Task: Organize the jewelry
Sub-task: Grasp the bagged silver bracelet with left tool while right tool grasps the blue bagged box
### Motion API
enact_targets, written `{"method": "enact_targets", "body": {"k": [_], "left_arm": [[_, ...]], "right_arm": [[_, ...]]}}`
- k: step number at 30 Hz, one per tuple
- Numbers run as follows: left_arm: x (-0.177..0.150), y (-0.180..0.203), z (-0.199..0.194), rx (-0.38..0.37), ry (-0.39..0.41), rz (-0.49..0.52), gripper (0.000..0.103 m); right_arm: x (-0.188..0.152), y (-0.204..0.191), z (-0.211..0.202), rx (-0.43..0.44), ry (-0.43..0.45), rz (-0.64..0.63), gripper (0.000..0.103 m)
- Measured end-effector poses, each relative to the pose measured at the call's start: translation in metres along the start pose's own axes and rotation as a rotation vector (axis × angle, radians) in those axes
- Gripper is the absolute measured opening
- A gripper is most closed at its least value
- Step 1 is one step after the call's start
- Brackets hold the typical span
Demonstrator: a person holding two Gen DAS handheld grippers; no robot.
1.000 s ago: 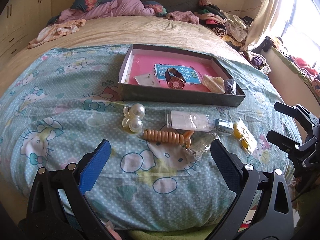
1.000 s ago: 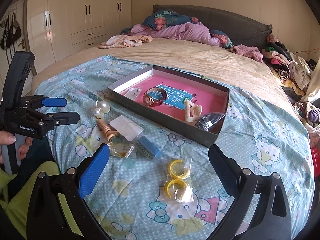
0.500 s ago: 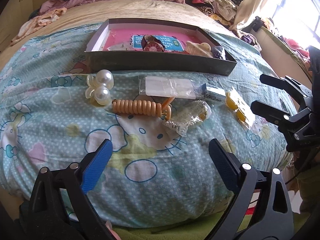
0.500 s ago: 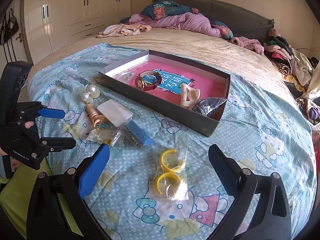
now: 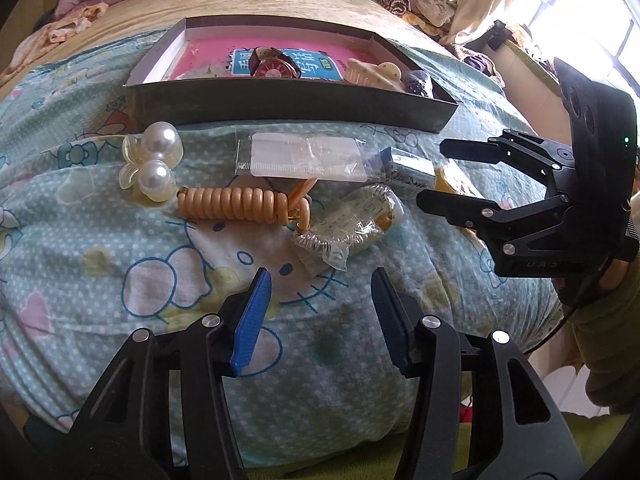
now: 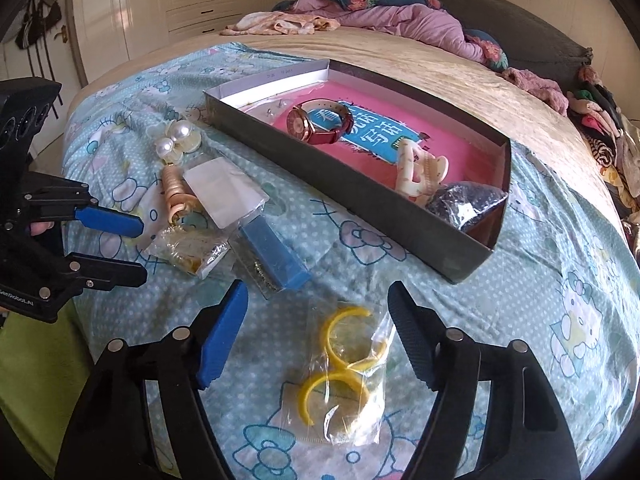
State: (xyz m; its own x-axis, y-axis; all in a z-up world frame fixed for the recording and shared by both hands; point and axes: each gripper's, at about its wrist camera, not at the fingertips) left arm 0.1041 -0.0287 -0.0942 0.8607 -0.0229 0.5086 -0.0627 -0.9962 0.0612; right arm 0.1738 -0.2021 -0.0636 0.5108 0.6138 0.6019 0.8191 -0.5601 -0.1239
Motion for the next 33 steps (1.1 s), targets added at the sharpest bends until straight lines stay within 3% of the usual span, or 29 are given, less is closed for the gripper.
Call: {"method": "enact_targets", "body": {"k": [3, 6, 7, 8, 18, 21, 26, 33], "left_arm": [[0.002, 0.001, 0.005, -0.007, -0.008, 0.002, 0.039], [0.005, 0.002, 0.007, -0.014, -0.009, 0.002, 0.039], [0.006, 0.003, 0.007, -0.018, -0.007, 0.001, 0.039], [0.008, 0.003, 0.008, -0.022, -0.007, -0.002, 0.039], [0.025, 0.008, 0.022, -0.046, -0.013, -0.037, 0.039], [0.029, 0.009, 0.025, -0.051, -0.011, -0.052, 0.045], [0.035, 0.011, 0.032, -0.084, -0.008, -0.107, 0.064], [0.043, 0.023, 0.039, -0.029, 0.0, -0.117, 0.069]], "right_arm": [[0.005, 0.0, 0.011, 0.034, -0.016, -0.017, 0.059], [0.009, 0.004, 0.021, 0.097, -0.024, -0.008, 0.045], [0.009, 0.005, 0.023, 0.124, -0.019, -0.003, 0.036], [0.01, 0.006, 0.024, 0.139, -0.016, 0.001, 0.034], [0.002, 0.022, 0.007, 0.159, 0.072, 0.075, 0.033], [-0.002, 0.031, 0.001, 0.166, 0.089, 0.111, 0.033], [-0.005, 0.04, -0.003, 0.164, 0.102, 0.147, 0.033], [-0.009, 0.051, -0.009, 0.142, 0.138, 0.193, 0.033]]}}
Point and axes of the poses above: each gripper's, at about its wrist camera, not at the fingertips, and z roughly the way its jaws point, y to its right, x to its top, and after that the axes turned 11 degrees about x, right-handed
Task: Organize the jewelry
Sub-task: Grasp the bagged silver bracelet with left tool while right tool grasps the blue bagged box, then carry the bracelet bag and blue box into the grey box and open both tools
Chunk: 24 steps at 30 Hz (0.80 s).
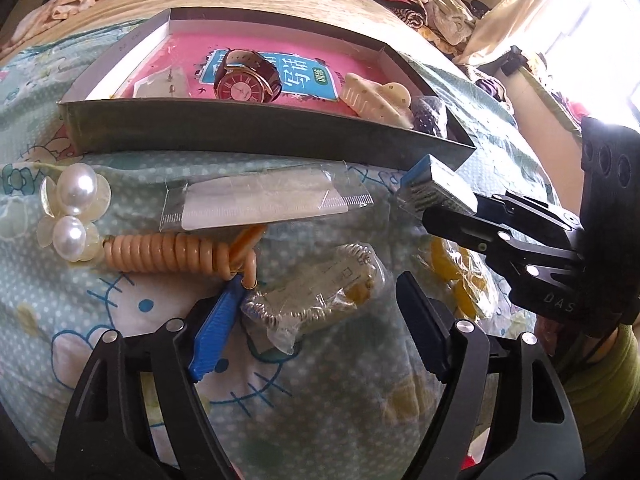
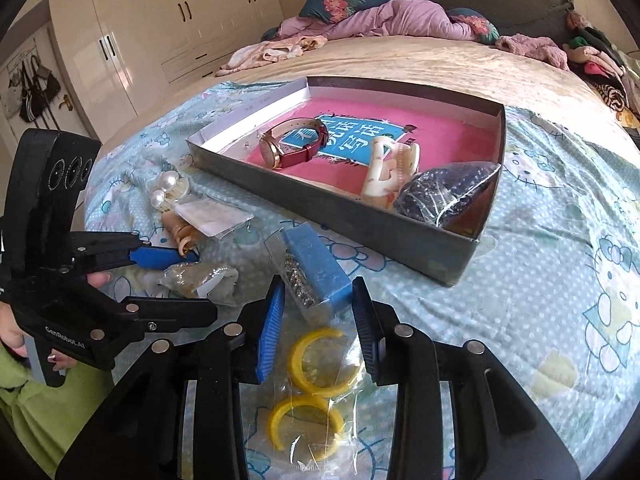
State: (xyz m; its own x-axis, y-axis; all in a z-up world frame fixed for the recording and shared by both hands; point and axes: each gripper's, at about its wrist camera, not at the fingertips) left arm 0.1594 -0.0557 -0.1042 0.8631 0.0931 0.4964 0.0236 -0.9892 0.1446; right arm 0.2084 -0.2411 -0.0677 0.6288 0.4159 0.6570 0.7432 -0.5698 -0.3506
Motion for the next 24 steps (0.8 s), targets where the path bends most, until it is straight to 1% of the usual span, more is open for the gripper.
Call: {"method": "enact_targets", "body": {"k": [1, 2, 3, 4, 6, 8, 13, 15, 19, 24], "left_arm": [[0.001, 0.0, 0.001, 0.006, 0.002, -0.005, 0.069], [0.002, 0.001, 0.002, 0.021, 0.006, -0.006, 0.061], [0.002, 0.001, 0.001, 0.037, 0.015, 0.002, 0.059], [0.001, 0.001, 0.001, 0.041, 0.018, 0.009, 0.057], [-0.001, 0.001, -0.003, 0.045, 0.033, 0.024, 0.051], [-0.006, 0.002, -0.008, 0.04, 0.045, 0.045, 0.048], [-0.015, 0.0, -0.027, -0.006, 0.065, 0.052, 0.045], [-0.017, -0.003, -0.039, -0.021, 0.086, 0.046, 0.045], [-0.014, -0.011, -0.06, -0.025, 0.134, 0.017, 0.045], [-0.005, -0.029, -0.079, -0.006, 0.181, -0.034, 0.045]], "right_arm": [[0.0, 0.001, -0.002, -0.003, 0.008, 0.004, 0.033], [0.001, 0.003, -0.003, -0.003, 0.013, 0.009, 0.033], [0.001, 0.003, -0.004, -0.005, 0.019, 0.012, 0.033], [0.002, 0.004, -0.006, -0.009, 0.026, 0.015, 0.033], [0.003, 0.006, -0.009, -0.006, 0.037, 0.024, 0.033], [0.004, 0.006, -0.012, -0.009, 0.044, 0.024, 0.033], [0.009, -0.001, -0.027, -0.009, 0.08, 0.016, 0.033], [0.012, -0.004, -0.034, -0.007, 0.098, 0.014, 0.033], [0.018, -0.013, -0.046, -0.006, 0.132, 0.002, 0.033], [0.028, -0.02, -0.055, -0.005, 0.162, -0.009, 0.033]]}}
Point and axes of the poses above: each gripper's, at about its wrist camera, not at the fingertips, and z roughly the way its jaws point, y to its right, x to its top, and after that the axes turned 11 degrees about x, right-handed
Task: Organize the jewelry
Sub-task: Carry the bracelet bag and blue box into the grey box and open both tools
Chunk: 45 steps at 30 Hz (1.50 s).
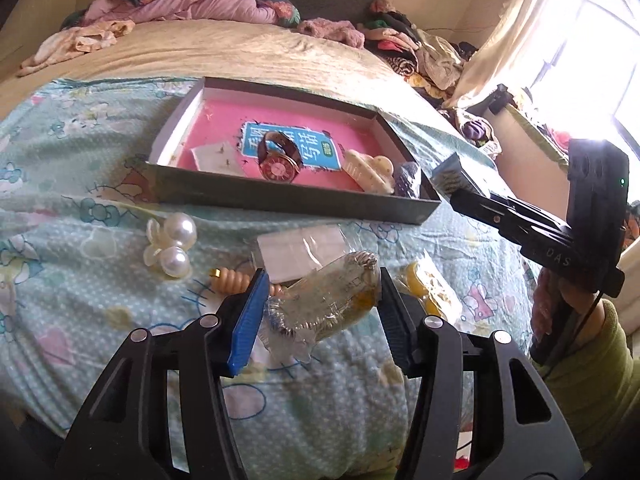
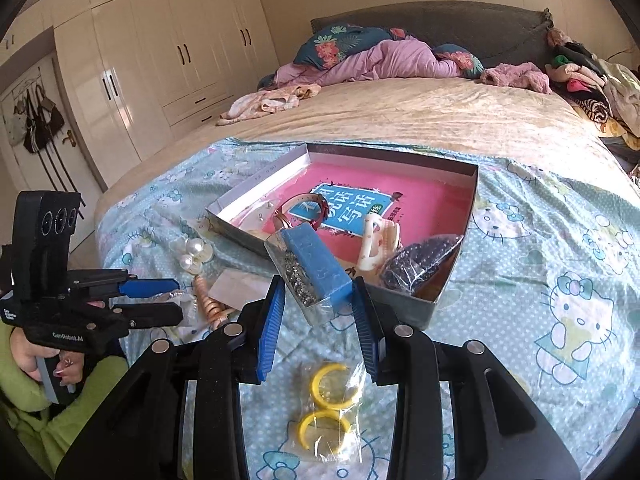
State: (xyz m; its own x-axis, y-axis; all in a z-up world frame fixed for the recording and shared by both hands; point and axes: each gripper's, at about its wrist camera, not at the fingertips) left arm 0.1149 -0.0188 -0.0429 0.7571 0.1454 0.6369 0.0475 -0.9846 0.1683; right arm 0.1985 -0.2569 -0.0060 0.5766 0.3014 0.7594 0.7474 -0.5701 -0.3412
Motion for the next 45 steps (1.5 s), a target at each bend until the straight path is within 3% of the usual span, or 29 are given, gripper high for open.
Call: {"method": "enact_targets", "body": {"k": [17, 32, 45], "left_arm": [[0.046, -0.056, -0.022, 0.077, 0.114, -0.095, 0.045], [0.081, -0.066, -0.004, 0.096, 0.123, -0.096, 0.045], [0.093, -0.058, 0.03, 0.103, 0.074, -0.064, 0.045]], "right_arm": [[0.035, -0.017, 0.018, 0.002, 0.035, -0.051, 0.033], [0.061, -0.021, 0.036, -0.002, 0.056, -0.068, 0.033], [0.073, 0.001, 0.051, -0.035, 0.054, -0.033, 0.033]]}}
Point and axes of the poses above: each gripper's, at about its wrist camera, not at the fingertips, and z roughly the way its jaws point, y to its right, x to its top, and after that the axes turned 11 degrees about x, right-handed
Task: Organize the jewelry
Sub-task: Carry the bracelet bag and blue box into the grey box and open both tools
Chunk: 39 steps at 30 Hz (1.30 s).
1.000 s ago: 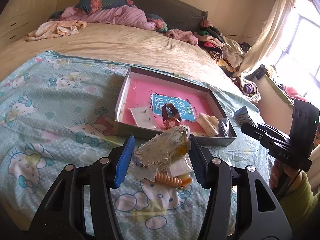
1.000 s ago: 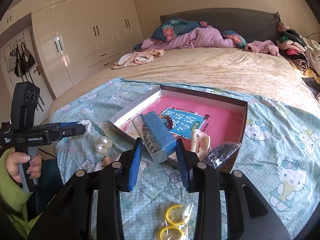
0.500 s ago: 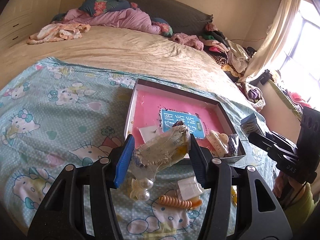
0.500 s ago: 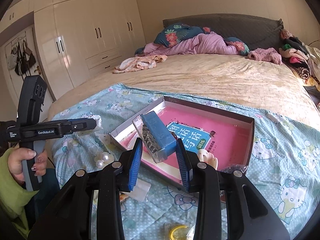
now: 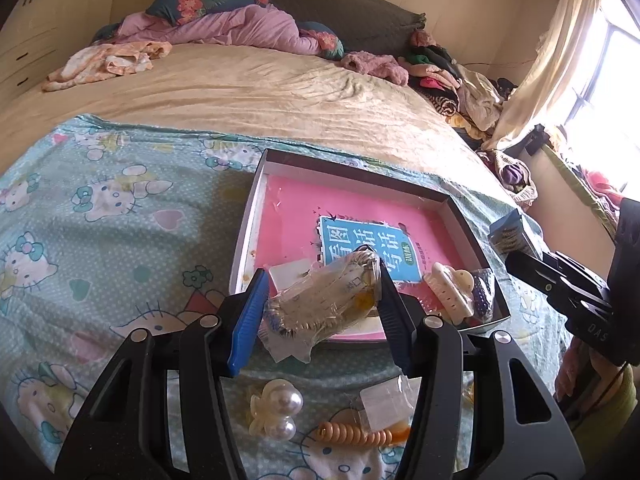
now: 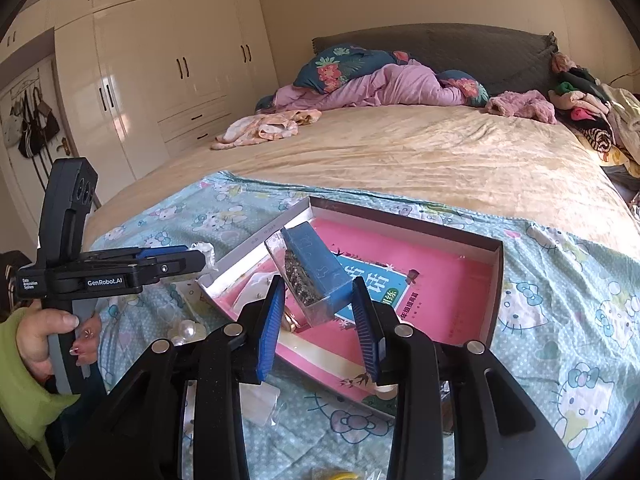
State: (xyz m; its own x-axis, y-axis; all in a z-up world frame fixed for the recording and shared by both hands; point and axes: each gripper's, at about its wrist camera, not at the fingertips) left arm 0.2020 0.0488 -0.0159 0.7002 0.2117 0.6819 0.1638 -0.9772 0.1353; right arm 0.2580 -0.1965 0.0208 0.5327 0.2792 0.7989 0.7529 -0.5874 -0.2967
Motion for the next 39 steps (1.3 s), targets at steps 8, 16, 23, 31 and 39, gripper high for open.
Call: {"method": "enact_targets", "body": {"k": [8, 16, 23, 31, 39], "left_arm": [[0.008, 0.004, 0.023, 0.007, -0.03, 0.017, 0.045], [0.012, 0.007, 0.043, -0.003, -0.057, 0.016, 0.045], [0.013, 0.009, 0.056, 0.001, -0.07, 0.014, 0.045], [0.011, 0.009, 0.071, 0.012, -0.092, 0.023, 0.045], [0.007, 0.008, 0.079, 0.011, -0.096, 0.024, 0.046]], "right_arm": [[0.002, 0.015, 0.01, -0.021, -0.003, 0.032, 0.033], [-0.005, 0.022, 0.026, -0.028, -0.048, 0.044, 0.033], [-0.014, 0.025, 0.039, -0.037, -0.084, 0.06, 0.033], [-0.023, 0.022, 0.055, -0.031, -0.123, 0.07, 0.032], [-0.034, 0.019, 0.065, -0.044, -0.162, 0.069, 0.032]]}}
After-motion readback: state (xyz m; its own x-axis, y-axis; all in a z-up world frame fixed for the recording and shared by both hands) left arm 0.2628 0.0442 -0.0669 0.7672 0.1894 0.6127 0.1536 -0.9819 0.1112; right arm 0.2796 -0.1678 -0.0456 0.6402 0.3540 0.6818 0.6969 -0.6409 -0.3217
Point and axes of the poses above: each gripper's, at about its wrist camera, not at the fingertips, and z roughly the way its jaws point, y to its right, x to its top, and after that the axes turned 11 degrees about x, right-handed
